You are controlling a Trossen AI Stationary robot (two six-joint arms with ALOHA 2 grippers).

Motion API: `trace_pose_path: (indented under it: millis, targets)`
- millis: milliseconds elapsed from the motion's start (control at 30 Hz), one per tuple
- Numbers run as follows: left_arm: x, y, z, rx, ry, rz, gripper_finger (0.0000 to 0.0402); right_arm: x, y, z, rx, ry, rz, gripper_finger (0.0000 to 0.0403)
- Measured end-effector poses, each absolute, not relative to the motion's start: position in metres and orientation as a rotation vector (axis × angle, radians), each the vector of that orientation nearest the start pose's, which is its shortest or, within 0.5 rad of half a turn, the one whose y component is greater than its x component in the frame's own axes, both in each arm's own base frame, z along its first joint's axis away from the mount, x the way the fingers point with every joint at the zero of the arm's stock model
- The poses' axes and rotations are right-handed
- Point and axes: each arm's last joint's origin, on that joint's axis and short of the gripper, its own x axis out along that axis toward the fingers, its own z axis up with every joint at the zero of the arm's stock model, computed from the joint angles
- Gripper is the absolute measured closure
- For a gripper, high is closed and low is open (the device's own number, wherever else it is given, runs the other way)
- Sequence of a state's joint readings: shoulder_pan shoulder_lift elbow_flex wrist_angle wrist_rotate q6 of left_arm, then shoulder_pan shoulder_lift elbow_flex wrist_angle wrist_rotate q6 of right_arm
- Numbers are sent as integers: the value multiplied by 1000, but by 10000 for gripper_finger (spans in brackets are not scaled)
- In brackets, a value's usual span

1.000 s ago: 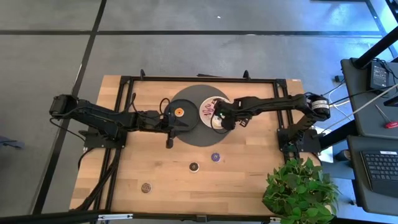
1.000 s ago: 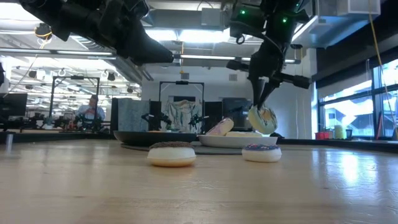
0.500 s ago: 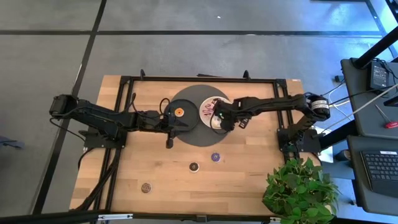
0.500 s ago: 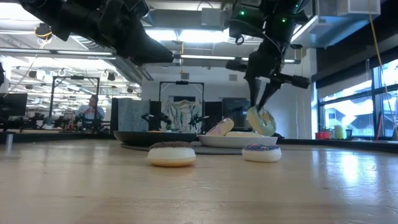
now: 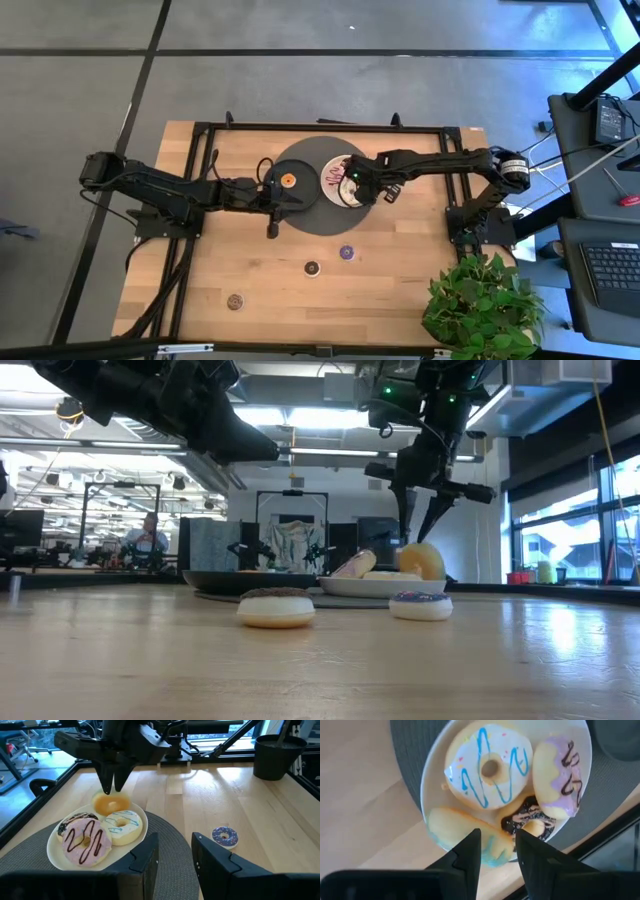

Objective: Pick & Place donuts
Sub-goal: Put the light blue donut on the white plate, then put the right small brown donut on the black plate

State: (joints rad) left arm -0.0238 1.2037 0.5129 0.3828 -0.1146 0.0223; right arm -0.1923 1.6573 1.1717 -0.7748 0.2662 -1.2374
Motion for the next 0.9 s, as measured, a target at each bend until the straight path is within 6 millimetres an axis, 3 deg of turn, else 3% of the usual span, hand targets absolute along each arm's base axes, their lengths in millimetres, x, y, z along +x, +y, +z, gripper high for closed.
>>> trace_pose_path:
  millis: [700,800,900]
  targets:
    - [244,-3,211,43,308,87,287,318,-98,220,-937,1207,234,279]
    - [244,-3,211,43,308,87,286,320,-98,229,-887,1171,128,279]
    - [244,-2,211,41,308,87,288,324,-85,250,-723,1041,99,279]
